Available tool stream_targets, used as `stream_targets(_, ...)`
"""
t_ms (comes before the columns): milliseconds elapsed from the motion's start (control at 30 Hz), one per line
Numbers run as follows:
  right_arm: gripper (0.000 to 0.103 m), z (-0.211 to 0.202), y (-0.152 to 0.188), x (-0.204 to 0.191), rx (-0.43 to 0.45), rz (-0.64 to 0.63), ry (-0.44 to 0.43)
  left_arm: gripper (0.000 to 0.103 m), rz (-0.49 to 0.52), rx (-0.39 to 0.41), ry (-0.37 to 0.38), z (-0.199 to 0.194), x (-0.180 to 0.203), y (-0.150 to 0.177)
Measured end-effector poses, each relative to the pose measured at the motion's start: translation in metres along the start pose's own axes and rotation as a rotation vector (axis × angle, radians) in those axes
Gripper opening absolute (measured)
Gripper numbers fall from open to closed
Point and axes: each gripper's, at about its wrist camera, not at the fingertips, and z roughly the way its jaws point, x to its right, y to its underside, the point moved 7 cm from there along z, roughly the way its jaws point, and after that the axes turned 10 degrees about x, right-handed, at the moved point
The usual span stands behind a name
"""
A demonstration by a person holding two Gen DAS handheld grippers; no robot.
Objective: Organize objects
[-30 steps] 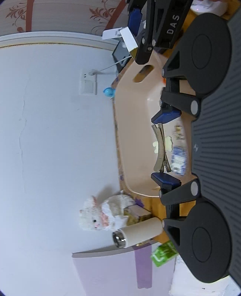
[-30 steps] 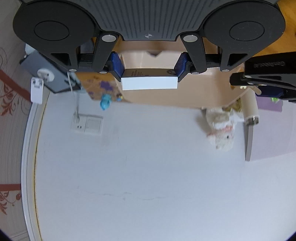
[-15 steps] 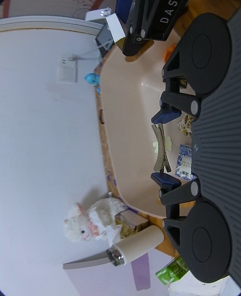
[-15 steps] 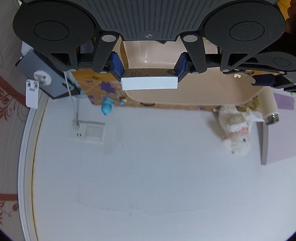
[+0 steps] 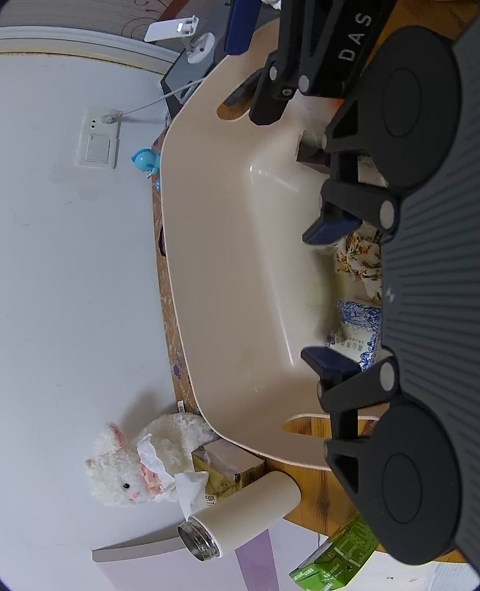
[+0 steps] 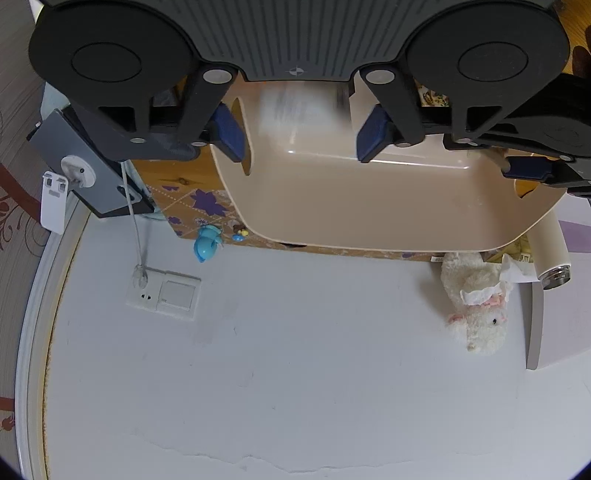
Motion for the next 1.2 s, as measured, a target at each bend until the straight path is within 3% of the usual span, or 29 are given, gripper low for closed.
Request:
stream_targets(67,0.077,-0.004,-0.003,0.001,0.007,0.0,0.001,0.079,-0.003,0.013,-0.007,-0.005,-0.002,-0.003)
stream_targets(667,0.093,-0.055,-0.011,-0.005,0.044,-0.018,-0.027,0.079,-0.018,0.029,0.005,-0.05,-0.006,-0.002)
stream_targets(967,0.094,-0.073,0.003,0.0,0.026,-0.007,-0.036,0.08,-0.018,0.061,-0.02,-0.079,-0.005,0.009)
stream_targets(1200,0.096,-0.086,0.009,0.003,0.028,-0.01,-0.035,0.081,-0.016,0.048,0.006,-0.095,-0.001,0.017)
